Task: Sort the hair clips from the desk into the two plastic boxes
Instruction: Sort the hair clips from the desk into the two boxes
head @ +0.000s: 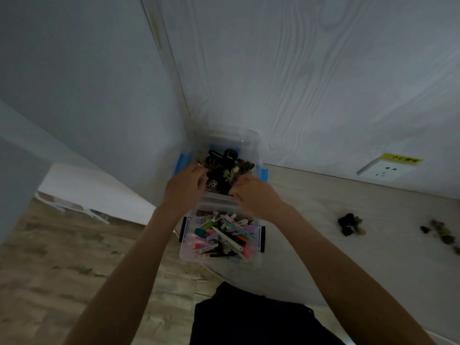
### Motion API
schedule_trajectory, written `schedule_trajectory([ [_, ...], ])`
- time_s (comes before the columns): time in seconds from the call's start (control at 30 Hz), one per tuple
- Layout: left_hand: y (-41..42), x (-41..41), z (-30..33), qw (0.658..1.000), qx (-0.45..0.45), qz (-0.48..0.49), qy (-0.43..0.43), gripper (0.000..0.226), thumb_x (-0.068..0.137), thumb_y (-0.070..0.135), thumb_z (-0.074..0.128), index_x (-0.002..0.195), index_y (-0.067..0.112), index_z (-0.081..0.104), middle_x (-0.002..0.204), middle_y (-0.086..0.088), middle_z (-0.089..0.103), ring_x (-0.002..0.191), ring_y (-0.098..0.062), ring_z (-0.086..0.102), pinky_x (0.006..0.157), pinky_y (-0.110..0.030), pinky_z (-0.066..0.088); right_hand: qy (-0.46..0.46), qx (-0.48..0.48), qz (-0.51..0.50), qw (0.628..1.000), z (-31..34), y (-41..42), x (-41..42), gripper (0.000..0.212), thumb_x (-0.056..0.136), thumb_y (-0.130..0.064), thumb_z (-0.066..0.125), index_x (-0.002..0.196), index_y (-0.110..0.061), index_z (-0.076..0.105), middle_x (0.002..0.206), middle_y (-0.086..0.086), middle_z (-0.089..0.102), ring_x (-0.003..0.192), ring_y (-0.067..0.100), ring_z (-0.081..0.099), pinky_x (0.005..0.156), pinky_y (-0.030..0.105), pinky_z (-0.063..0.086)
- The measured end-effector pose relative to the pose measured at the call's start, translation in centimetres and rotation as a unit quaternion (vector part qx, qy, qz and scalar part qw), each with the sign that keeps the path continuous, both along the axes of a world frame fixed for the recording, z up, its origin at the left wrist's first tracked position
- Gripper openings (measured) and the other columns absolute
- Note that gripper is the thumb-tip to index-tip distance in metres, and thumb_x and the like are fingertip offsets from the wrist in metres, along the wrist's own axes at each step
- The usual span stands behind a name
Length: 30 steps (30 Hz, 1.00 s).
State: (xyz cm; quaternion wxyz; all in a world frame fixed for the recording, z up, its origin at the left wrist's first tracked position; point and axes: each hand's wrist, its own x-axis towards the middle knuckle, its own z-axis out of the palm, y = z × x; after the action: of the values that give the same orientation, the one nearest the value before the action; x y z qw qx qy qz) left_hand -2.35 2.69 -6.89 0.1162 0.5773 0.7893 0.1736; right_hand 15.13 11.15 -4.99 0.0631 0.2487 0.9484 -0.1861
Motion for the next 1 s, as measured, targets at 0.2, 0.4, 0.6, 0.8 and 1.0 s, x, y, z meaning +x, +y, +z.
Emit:
schedule_trajectory([
  [0.2, 1.0, 3.5, 2.5, 0.994, 0.107, -0.03, 0.0, 0.027, 0.09, 0.015, 0.052, 0.116, 0.013, 0.06, 0.109, -0.009, 0.063, 0.096, -0.026, 0.059, 0.077, -0.031, 0.048, 0.233, -0.017, -0.122, 0.965, 1.3, 0.3, 5.1, 0.024, 0.091, -0.008, 0.047, 0.106, -0.009, 0.066, 0.11, 0.009, 0.066, 0.102, 0.023, 0.057, 0.09, 0.027, 0.043],
  [0.4, 4.7, 14.4, 2.2, 0.965, 0.101, -0.211, -0.114, 0.033, 0.089, 0.027, 0.045, 0.116, 0.018, 0.059, 0.109, 0.0, 0.064, 0.097, -0.015, 0.058, 0.083, -0.023, 0.045, 0.229, 0.045, -0.317, 0.919, -1.7, -0.5, 18.0, 0.024, 0.084, -0.006, 0.051, 0.099, -0.012, 0.068, 0.101, 0.007, 0.069, 0.099, 0.025, 0.056, 0.089, 0.029, 0.041],
  [0.6, 8.5, 25.4, -2.9, 0.951, -0.161, -0.251, -0.08, 0.075, 0.085, 0.037, 0.061, 0.144, 0.011, 0.022, 0.138, -0.014, 0.037, 0.123, -0.029, 0.044, 0.095, -0.037, 0.041, 0.156, 0.018, -0.539, 0.827, -5.7, -2.9, 31.1, 0.031, 0.091, -0.013, 0.055, 0.121, -0.011, 0.057, 0.122, 0.014, 0.06, 0.113, 0.034, 0.053, 0.098, 0.038, 0.039],
  [0.8, 9.8, 32.4, -7.3, 0.962, -0.192, -0.169, -0.098, 0.095, 0.078, 0.043, 0.068, 0.147, 0.013, 0.01, 0.144, -0.018, 0.027, 0.131, -0.033, 0.03, 0.102, -0.041, 0.038, 0.121, 0.055, -0.674, 0.726, -7.6, -4.3, 42.4, 0.051, 0.087, -0.024, 0.057, 0.133, -0.009, 0.044, 0.136, 0.021, 0.042, 0.125, 0.041, 0.038, 0.098, 0.043, 0.037],
  [1.0, 10.8, 37.2, -7.5, 0.967, -0.15, -0.189, -0.084, 0.084, 0.079, 0.039, 0.068, 0.145, 0.017, 0.021, 0.137, -0.015, 0.034, 0.124, -0.03, 0.039, 0.098, -0.037, 0.041, 0.11, 0.071, -0.703, 0.699, -8.8, -1.7, 52.1, 0.062, 0.08, -0.034, 0.05, 0.132, 0.0, 0.044, 0.133, 0.033, 0.041, 0.123, 0.05, 0.038, 0.102, 0.052, 0.034],
])
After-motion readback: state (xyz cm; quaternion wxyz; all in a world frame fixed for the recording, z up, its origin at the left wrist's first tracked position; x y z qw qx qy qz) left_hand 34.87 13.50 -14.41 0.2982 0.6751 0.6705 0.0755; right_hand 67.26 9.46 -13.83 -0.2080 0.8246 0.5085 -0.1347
